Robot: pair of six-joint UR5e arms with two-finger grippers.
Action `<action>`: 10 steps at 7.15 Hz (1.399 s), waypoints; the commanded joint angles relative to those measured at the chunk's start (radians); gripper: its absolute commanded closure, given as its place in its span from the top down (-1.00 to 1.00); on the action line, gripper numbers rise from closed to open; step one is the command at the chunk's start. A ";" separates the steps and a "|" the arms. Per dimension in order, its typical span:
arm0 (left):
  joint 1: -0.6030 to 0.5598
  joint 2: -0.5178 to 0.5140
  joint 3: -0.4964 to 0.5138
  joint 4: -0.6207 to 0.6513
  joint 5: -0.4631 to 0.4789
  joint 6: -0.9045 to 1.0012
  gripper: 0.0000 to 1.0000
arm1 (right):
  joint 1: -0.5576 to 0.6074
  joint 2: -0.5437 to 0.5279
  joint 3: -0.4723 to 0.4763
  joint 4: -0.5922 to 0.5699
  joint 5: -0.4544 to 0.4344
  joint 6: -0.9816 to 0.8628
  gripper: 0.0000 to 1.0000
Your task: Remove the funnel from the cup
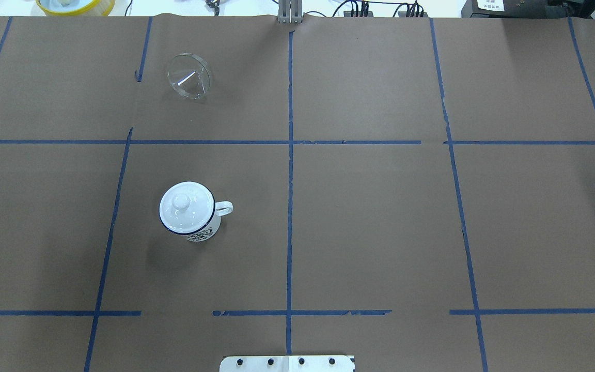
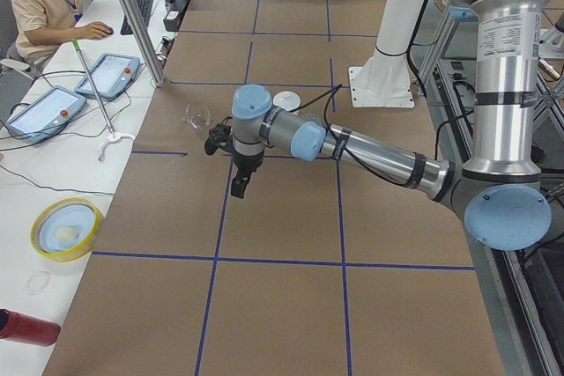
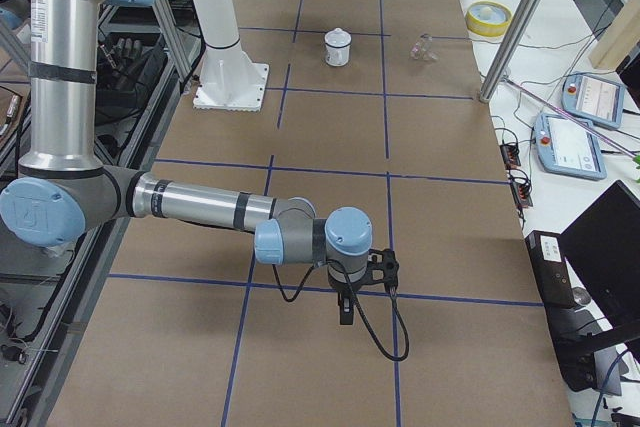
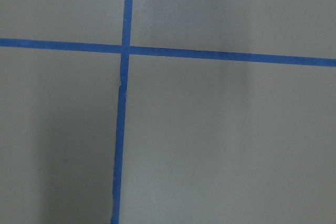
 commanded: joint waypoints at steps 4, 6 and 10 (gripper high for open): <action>-0.112 0.011 0.074 0.183 -0.005 0.020 1.00 | 0.000 0.000 0.000 0.000 0.000 0.000 1.00; -0.112 0.005 0.081 0.182 -0.006 0.018 1.00 | 0.000 0.000 0.000 0.000 0.000 0.000 1.00; -0.110 0.000 0.070 0.179 -0.003 0.024 1.00 | 0.000 0.000 0.000 0.000 0.000 0.000 1.00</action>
